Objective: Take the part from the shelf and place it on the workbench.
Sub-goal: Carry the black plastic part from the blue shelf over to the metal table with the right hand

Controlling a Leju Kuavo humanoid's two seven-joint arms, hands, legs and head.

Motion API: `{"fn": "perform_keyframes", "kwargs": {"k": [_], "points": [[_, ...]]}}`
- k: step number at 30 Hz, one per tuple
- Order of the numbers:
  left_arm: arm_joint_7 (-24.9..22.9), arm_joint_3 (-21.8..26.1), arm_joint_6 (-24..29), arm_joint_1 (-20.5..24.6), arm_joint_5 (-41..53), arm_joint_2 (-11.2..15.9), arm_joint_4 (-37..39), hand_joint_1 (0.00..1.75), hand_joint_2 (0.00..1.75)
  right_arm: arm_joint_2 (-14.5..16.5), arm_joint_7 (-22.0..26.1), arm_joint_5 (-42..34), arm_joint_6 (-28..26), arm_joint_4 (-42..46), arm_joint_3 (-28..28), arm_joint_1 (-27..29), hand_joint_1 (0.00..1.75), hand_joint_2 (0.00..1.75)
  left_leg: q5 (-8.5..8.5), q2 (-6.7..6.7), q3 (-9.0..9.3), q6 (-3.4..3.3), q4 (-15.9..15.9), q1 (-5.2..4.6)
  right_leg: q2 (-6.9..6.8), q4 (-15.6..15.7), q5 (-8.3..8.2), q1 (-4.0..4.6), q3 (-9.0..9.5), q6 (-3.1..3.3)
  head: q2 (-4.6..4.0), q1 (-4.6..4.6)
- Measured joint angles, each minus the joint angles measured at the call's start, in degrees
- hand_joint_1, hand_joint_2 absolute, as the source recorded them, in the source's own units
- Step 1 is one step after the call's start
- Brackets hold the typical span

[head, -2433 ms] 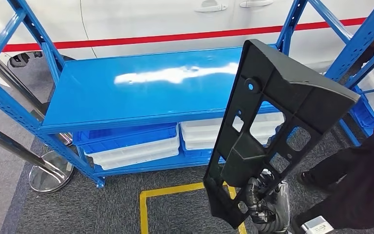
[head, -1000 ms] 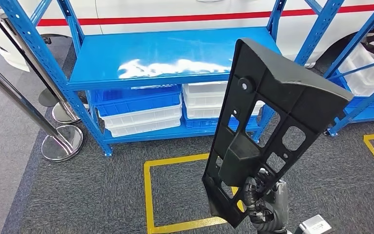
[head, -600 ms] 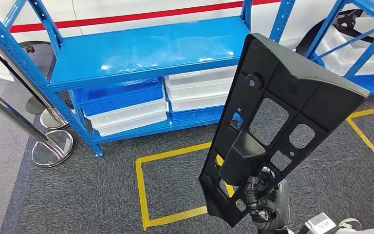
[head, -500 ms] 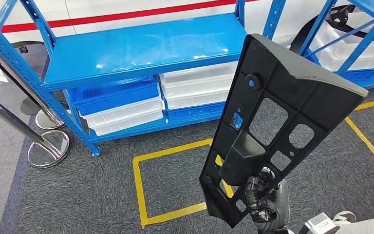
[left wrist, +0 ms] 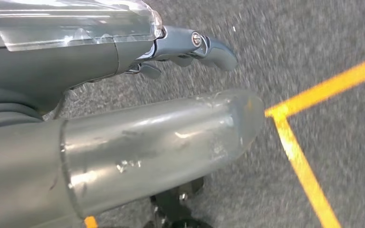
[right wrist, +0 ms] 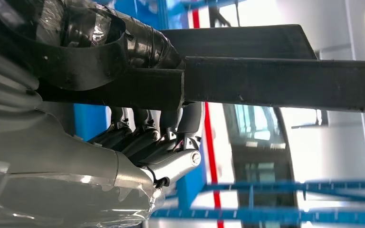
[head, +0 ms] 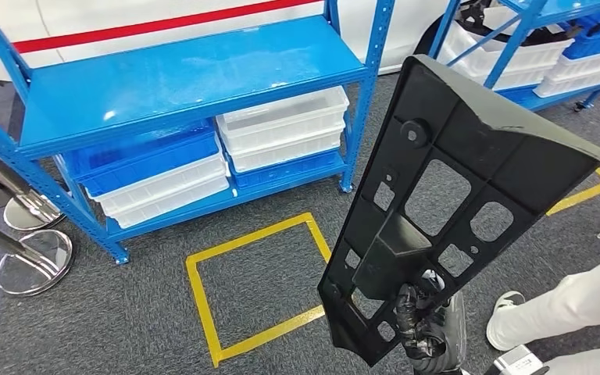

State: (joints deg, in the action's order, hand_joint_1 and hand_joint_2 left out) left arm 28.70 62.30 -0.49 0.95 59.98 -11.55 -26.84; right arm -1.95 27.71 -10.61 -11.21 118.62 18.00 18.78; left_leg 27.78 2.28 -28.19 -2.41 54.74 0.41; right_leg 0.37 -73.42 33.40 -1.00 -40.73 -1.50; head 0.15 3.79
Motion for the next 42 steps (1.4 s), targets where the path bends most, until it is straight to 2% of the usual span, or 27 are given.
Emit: {"fn": "perform_keyframes", "kwargs": {"k": [1,3,5,6,8,9,11,13,14,15,16,17,19,20,22,24,26,28,30,31,32,34,36,37,39,40,42], "points": [[0.0,0.2,0.0,0.0,0.0,0.0,0.1,0.0,0.0,-0.2,0.0,0.1,-0.4,0.0,0.1,0.2,1.75,1.75,0.07,0.7,-0.18,0.12,0.3,0.02,-0.26,0.7,-0.77,-0.19,0.77,-0.2,0.0,0.01],[-0.1,0.5,-0.1,0.1,-0.1,0.1,0.2,0.0,0.0,-0.4,0.3,0.6,-1.2,0.0,0.1,0.5,1.75,1.75,0.42,1.94,-0.31,0.62,0.9,0.09,-1.82,7.8,-3.71,-0.37,5.13,-0.29,0.0,0.01],[-0.1,0.7,-0.2,0.1,-0.3,0.2,0.4,0.0,0.0,-0.6,0.6,1.1,-1.9,0.1,0.2,0.8,1.75,1.75,0.88,2.88,-0.39,1.34,1.5,-0.1,-3.54,13.8,-5.3,-0.09,8.48,0.34,0.0,0.01],[-0.1,0.8,-0.2,0.1,-0.4,0.2,0.4,0.0,0.0,-0.7,0.9,1.3,-2.3,0.2,0.2,1.1,1.75,1.75,1.04,3.29,-0.38,1.7,1.7,-0.21,-3.85,14.7,-5.28,0.11,8.88,0.78,0.0,0.0],[-0.1,1.2,-0.3,0.2,-0.6,0.4,0.4,0.0,0.0,-0.9,1.4,1.9,-3.1,0.5,0.1,1.7,1.75,1.75,1.14,4.05,-0.24,2.3,1.8,-0.25,-2.8,14.6,-5.43,0.28,8.57,1.64,0.0,-0.01],[-0.1,1.4,-0.3,0.3,-0.7,0.5,0.4,0.0,0.0,-0.9,1.7,2.3,-3.5,0.8,0.1,2.1,1.75,1.75,1.51,3.65,-0.27,2.65,2.0,-0.13,-2.33,14.8,-5.58,0.21,8.48,2.02,0.0,-0.01],[0.0,1.9,-0.5,0.3,-0.9,0.6,0.4,0.0,0.0,-1.0,2.5,3.2,-4.4,1.5,0.0,2.9,1.75,1.75,4.01,1.28,-1.53,3.19,5.1,0.15,-1.38,15.1,-5.95,-0.03,8.35,2.81,0.0,-0.01],[0.2,2.3,-0.7,0.1,-1.1,0.7,0.4,0.0,0.0,-1.0,3.3,3.8,-5.0,2.3,-0.1,3.5,1.75,1.75,8.07,-1.13,-4.72,3.44,12.4,0.28,-0.26,15.1,-6.2,0.0,8.03,3.29,0.0,-0.01],[0.2,2.5,-0.8,-0.1,-1.2,0.7,0.4,0.0,0.0,-1.0,3.7,4.0,-5.1,2.6,-0.2,3.8,1.75,1.75,9.47,-1.56,-6.39,3.47,16.0,0.28,0.45,15.0,-6.26,0.08,7.85,3.4,0.0,-0.01],[0.3,2.7,-0.9,-0.1,-1.4,0.7,0.4,0.0,0.0,-1.0,4.0,4.0,-5.3,2.9,-0.3,4.1,1.75,1.75,9.73,-1.72,-7.35,3.44,18.1,0.28,1.17,14.9,-6.29,0.16,7.74,3.44,0.0,-0.01],[0.3,2.9,-0.9,-0.2,-1.5,0.7,0.4,0.0,0.0,-1.0,4.3,4.0,-5.3,3.2,-0.5,4.5,1.75,1.75,8.89,-1.82,-7.42,3.33,18.1,0.28,1.93,14.8,-6.3,0.21,7.69,3.45,0.0,-0.01],[0.4,3.1,-1.0,-0.2,-1.6,0.7,0.4,0.0,0.0,-1.0,4.5,4.0,-5.3,3.5,-0.7,4.8,1.75,1.75,7.04,-2.06,-6.41,3.15,15.8,0.28,2.7,14.7,-6.31,0.24,7.71,3.45,0.0,-0.01],[0.5,3.3,-1.1,-0.2,-1.7,0.7,0.4,0.0,0.0,-1.0,4.9,4.0,-5.3,4.0,-0.9,5.2,1.75,1.75,2.97,-4.3,-3.04,2.55,8.2,0.3,4.22,14.5,-6.35,0.34,7.72,3.29,0.0,0.0],[0.5,3.4,-1.1,-0.2,-1.7,0.7,0.4,0.0,0.0,-1.0,5.0,4.0,-5.3,4.2,-0.9,5.3,1.75,1.75,1.88,-5.6,-1.71,2.28,5.0,0.34,4.96,14.3,-6.42,0.35,7.56,3.07,0.0,-0.01],[0.5,3.6,-1.1,-0.1,-1.7,0.8,0.4,0.0,0.0,-1.0,5.1,4.0,-5.3,4.5,-1.0,5.5,1.75,1.75,1.68,-6.93,-0.83,1.94,2.7,0.27,6.3,14.3,-6.77,0.18,7.01,2.3,0.0,-0.01],[0.6,3.6,-1.2,0.1,-1.7,0.7,0.4,0.0,0.0,-1.0,5.2,4.0,-5.3,4.7,-1.1,6.0,1.75,1.75,1.3,-5.65,-0.62,1.55,2.0,0.29,7.13,14.3,-7.11,-0.01,6.53,1.44,0.0,-0.02],[0.7,3.7,-1.3,0.1,-1.7,0.7,0.4,0.0,0.0,-1.0,5.6,3.9,-5.1,5.0,-1.4,6.3,1.75,1.75,0.65,-4.05,-0.4,0.87,1.1,0.53,4.8,12.2,-5.54,0.23,5.33,0.89,0.0,0.02],[0.8,4.1,-1.3,-0.1,-1.6,0.7,0.4,0.0,0.0,-0.9,6.2,3.7,-4.4,5.1,-1.8,6.4,1.75,1.75,0.4,-2.32,-0.38,0.47,0.7,0.51,1.34,5.7,-1.74,0.28,2.29,0.55,0.0,0.05],[0.8,4.6,-1.4,-0.3,-1.3,0.7,0.4,0.0,0.0,-0.9,6.7,3.6,-3.7,5.1,-2.2,6.6,1.75,1.75,0.44,-0.49,-0.46,0.44,0.8,0.37,0.15,-0.3,0.59,0.03,-0.45,0.19,0.0,0.04],[0.8,4.8,-1.4,-0.3,-1.2,0.7,0.4,0.0,0.0,-0.9,6.9,3.6,-3.5,5.1,-2.3,6.8,1.75,1.75,0.5,0.35,-0.48,0.5,0.8,0.34,-0.1,-0.7,0.18,-0.09,-0.45,0.05,0.0,0.04],[0.8,5.0,-1.4,-0.3,-1.1,0.7,0.4,0.0,0.0,-0.9,7.0,3.6,-3.4,5.1,-2.5,6.9,1.75,1.75,0.59,1.09,-0.46,0.62,0.8,0.33,-0.42,1.1,-1.13,-0.19,0.69,-0.02,0.0,0.04],[0.8,5.1,-1.4,-0.2,-1.0,0.7,0.5,0.0,0.0,-0.9,7.1,3.5,-3.3,5.1,-2.6,7.1,1.75,1.75,0.89,2.35,-0.2,1.05,1.0,0.28,-2.36,8.8,-4.28,-0.19,5.25,0.18,0.0,0.04],[0.8,5.3,-1.3,-0.2,-0.7,0.7,0.5,0.0,0.0,-0.8,7.2,3.6,-3.4,5.2,-2.8,7.3,1.75,1.75,1.32,3.33,0.04,1.68,1.3,0.0,-4.02,14.1,-5.59,0.17,8.17,0.81,0.0,0.03],[0.8,5.4,-1.2,-0.1,-0.6,0.7,0.6,0.0,0.0,-0.7,7.3,3.7,-3.4,5.2,-2.8,7.5,1.75,1.75,1.47,3.79,0.14,1.99,1.4,-0.13,-4.16,14.7,-5.48,0.41,8.4,1.17,0.0,0.02],[0.9,5.6,-1.1,0.1,-0.4,0.7,0.7,0.0,0.0,-0.5,7.5,4.0,-3.6,5.3,-3.0,8.0,1.75,1.75,1.71,4.44,0.33,2.59,1.5,-0.1,-2.95,14.7,-5.69,0.48,8.15,1.82,0.0,0.02],[1.0,5.7,-1.1,0.2,-0.3,0.7,0.7,0.0,0.0,-0.3,7.6,4.2,-3.6,5.4,-3.1,8.2,1.75,1.75,2.25,3.79,0.26,2.9,2.0,0.0,-2.41,14.9,-5.84,0.37,8.08,2.2,0.0,0.02],[1.3,5.7,-1.0,0.4,0.0,0.7,0.9,0.0,0.0,0.0,7.8,4.5,-3.7,5.7,-3.4,8.6,1.75,1.75,5.15,0.92,-1.31,3.37,5.8,0.27,-1.35,15.2,-6.22,0.1,7.94,3.01,0.0,0.02]]}}
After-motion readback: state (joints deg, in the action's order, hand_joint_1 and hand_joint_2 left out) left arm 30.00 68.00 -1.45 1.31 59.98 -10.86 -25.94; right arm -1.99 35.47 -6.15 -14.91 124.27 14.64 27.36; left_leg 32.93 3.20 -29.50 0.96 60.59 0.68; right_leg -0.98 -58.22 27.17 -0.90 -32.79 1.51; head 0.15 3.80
